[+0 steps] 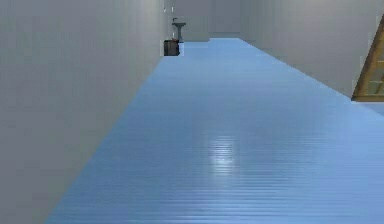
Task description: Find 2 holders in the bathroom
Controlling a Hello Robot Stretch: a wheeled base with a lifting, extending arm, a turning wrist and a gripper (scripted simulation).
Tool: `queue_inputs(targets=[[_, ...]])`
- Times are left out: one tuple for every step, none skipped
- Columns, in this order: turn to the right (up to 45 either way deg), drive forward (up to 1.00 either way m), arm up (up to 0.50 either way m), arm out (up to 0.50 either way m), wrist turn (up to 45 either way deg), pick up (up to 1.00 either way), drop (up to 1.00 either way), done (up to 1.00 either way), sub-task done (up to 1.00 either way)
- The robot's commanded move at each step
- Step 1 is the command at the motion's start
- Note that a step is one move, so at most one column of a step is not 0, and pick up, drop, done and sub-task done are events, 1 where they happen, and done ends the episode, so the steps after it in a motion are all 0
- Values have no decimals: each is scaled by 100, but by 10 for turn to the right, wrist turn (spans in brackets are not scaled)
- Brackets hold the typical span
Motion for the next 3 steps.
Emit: queue_inputs(targets=[[0, 100, 0, 0, 0, 0, 0, 0, 0], [0, 100, 0, 0, 0, 0, 0, 0, 0], [0, 100, 0, 0, 0, 0, 0, 0, 0]])
